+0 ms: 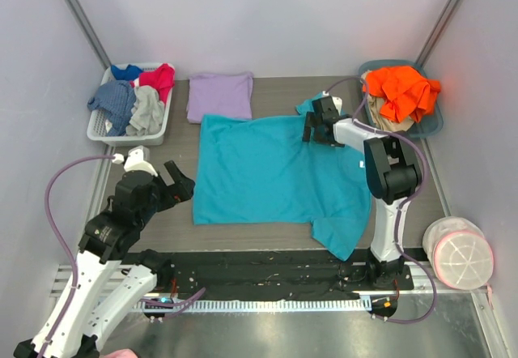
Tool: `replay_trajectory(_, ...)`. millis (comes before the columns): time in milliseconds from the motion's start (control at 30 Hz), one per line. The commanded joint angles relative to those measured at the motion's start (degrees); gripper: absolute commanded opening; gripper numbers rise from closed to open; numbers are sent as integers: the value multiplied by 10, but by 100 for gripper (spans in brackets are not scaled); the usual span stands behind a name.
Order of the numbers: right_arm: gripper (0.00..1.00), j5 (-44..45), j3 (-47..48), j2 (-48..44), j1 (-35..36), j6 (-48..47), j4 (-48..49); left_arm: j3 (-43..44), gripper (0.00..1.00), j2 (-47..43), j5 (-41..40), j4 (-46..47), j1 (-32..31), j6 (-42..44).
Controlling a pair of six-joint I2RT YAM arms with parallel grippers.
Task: Fold and stack the t-shirts
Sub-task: Flatten the tshirt out
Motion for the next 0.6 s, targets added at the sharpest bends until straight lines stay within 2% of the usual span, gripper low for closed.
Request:
replay_trajectory(0,100,-10,28,60,-9,-19,-18,2,100,-5,-14,-5,-1,0)
replay_trajectory(333,100,-12,166,81,-9,-49,-68,3,100,7,-25,1,-1,16)
replay_trajectory(567,100,-10,161,-60,-9,-51,-96,-1,100,46,-31,36,-1,22)
